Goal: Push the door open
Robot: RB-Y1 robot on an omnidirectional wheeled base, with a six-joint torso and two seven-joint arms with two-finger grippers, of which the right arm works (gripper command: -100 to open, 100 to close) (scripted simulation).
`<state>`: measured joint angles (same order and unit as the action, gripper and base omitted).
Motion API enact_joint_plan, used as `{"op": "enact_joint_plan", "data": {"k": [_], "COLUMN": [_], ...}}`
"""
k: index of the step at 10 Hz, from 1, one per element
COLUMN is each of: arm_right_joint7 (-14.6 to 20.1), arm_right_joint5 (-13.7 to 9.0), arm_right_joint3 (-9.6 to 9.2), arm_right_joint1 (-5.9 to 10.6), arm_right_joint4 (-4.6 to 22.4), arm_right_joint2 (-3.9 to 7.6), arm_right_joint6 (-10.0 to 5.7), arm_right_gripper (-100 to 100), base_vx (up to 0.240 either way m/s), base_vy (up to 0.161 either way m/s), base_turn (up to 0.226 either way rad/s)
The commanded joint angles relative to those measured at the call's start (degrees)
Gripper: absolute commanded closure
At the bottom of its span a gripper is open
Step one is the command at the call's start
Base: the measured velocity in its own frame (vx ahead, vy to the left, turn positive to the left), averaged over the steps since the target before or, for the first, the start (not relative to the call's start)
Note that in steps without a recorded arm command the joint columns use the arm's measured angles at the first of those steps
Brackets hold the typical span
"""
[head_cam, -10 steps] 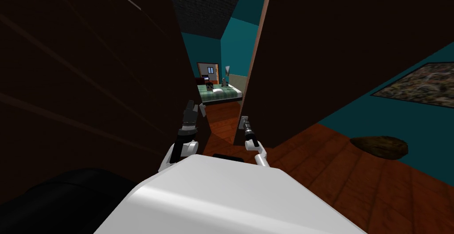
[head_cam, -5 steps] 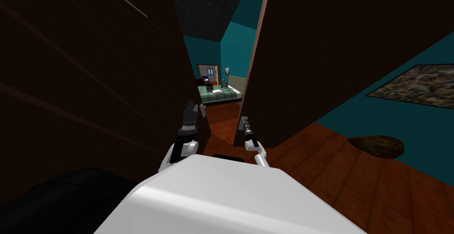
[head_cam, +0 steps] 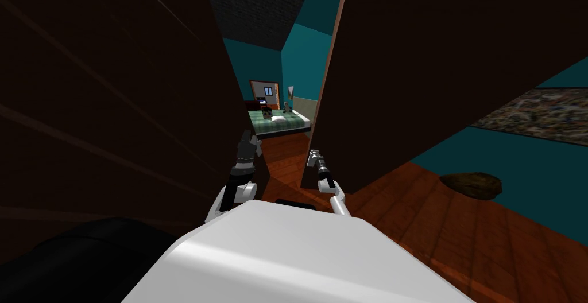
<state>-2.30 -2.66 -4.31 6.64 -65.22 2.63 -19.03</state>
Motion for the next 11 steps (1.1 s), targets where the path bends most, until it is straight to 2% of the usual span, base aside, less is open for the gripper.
{"op": "enact_joint_plan", "data": {"k": [1,2,3,7,10,11], "arm_right_joint7": [0.4,0.6,0.5,0.7,0.8,0.8], "arm_right_joint5": [0.6,1.4,0.8,0.6,0.3,0.4], "arm_right_joint3": [1.70,2.97,2.15,1.86,1.55,1.66], "arm_right_joint1": [0.51,1.61,1.30,1.04,0.78,0.96], "arm_right_joint4": [0.2,1.6,1.0,0.3,-0.4,0.0], "arm_right_joint2": [0.80,0.81,0.93,0.45,-1.40,-1.04], "arm_right_joint6": [0.17,-0.25,0.19,0.84,1.50,1.29], "arm_right_gripper": [100,100,-100,-100,-100,-100], "base_vx": [0.124,0.144,-0.034,-0.205,-0.242,-0.089], "base_vy": [-0.034,-0.042,0.029,0.093,0.074,0.033], "base_turn": [-0.193,-0.190,-0.058,-0.016,-0.026,-0.009]}}
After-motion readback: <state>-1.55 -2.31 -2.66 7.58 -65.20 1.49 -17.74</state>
